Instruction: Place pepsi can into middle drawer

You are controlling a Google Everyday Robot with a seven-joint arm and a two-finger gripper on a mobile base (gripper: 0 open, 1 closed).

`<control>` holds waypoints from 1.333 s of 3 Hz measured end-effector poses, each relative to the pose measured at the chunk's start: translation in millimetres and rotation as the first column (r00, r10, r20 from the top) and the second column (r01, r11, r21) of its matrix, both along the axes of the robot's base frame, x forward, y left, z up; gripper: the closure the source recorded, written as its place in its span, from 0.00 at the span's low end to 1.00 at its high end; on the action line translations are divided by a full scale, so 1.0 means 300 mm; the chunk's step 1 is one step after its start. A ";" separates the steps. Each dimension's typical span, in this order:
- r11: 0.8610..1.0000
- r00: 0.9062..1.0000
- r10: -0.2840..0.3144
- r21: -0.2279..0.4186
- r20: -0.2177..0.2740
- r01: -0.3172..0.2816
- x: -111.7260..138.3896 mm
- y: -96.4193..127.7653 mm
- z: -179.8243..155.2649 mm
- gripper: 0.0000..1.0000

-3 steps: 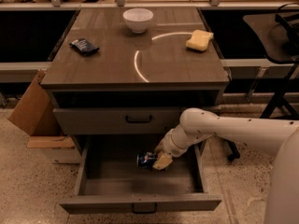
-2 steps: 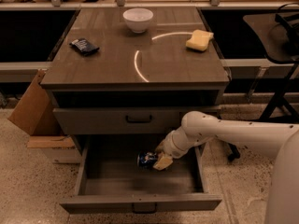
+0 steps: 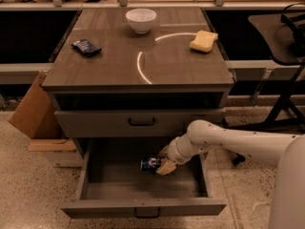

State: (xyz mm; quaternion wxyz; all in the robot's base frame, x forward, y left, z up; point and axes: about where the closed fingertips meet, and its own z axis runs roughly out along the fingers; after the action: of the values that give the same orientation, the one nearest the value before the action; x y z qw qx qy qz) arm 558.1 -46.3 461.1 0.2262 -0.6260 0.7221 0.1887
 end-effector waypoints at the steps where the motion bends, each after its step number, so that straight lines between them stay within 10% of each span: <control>1: 1.000 1.000 0.009 0.020 0.014 -0.009 0.016 0.013 -0.034 1.00; 4: 0.999 1.000 0.021 0.037 0.016 -0.022 0.012 0.036 -0.060 0.40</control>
Offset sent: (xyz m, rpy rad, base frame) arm 0.0087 0.0111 -0.0194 0.0571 -0.0369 0.0217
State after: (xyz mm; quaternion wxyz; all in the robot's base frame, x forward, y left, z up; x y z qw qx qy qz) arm 561.6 -35.5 443.2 0.2414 -0.6309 0.7098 0.1996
